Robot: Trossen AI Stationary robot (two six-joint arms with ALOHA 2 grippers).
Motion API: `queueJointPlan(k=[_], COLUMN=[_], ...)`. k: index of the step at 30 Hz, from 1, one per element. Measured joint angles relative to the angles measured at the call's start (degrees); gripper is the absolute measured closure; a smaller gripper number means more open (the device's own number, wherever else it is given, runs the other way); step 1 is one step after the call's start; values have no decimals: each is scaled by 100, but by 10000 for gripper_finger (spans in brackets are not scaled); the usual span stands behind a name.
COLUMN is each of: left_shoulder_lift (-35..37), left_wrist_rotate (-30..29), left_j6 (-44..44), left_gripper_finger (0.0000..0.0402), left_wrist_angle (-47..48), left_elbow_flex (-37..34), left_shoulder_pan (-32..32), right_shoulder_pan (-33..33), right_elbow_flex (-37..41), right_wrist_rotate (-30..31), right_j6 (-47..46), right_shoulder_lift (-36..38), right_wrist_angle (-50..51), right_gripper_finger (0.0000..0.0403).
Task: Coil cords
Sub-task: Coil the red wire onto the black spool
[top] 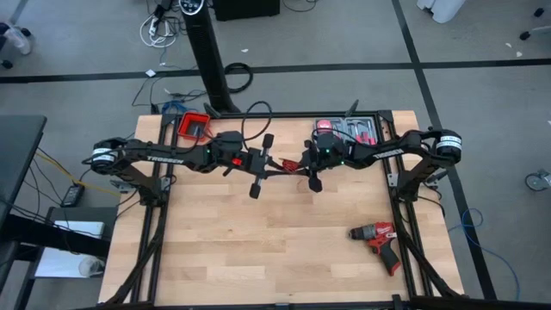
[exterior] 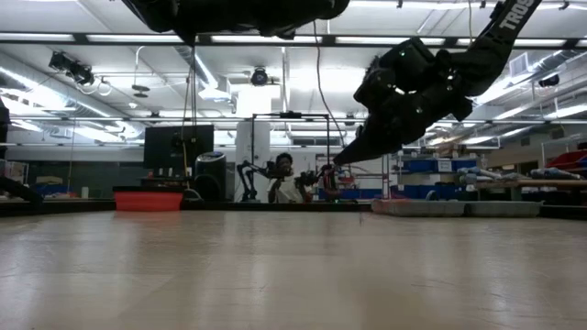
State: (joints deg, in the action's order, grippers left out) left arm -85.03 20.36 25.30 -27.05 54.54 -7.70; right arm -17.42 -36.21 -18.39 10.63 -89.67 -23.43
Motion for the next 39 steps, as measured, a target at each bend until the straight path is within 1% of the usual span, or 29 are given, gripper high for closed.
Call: queueJointPlan(k=[13, 19, 24, 29, 31, 34, 36, 39], left_shoulder_lift=[0, 0, 0, 0, 0, 0, 0, 0], left_wrist_rotate=[0, 1, 1, 0, 1, 2, 1, 2], left_j6=[-2, -27, -34, -42, -42, -43, -38, -37], left_gripper_finger=[396, 396, 396, 396, 396, 396, 396, 396], left_wrist_angle=[-357, -352, -358, -354, -354, -354, -354, -357], left_elbow_flex=[0, 0, 0, 0, 0, 0, 0, 0], left_shoulder_pan=[0, 0, 0, 0, 0, 0, 0, 0], right_shoulder_pan=[-168, -223, -286, -305, -277, -115, 30, 249], right_elbow_flex=[0, 0, 0, 0, 0, 0, 0, -2], right_wrist_rotate=[72, 74, 74, 52, -126, -459, -551, -528], right_j6=[223, 316, 337, 352, 384, 201, -23, -230], right_shoulder_lift=[0, 62, 370, 887, 1081, 1218, 1177, 929], right_wrist_angle=[536, 815, 1096, 1282, 1155, 517, 73, -636], right_gripper_finger=[334, 335, 335, 335, 335, 335, 335, 335])
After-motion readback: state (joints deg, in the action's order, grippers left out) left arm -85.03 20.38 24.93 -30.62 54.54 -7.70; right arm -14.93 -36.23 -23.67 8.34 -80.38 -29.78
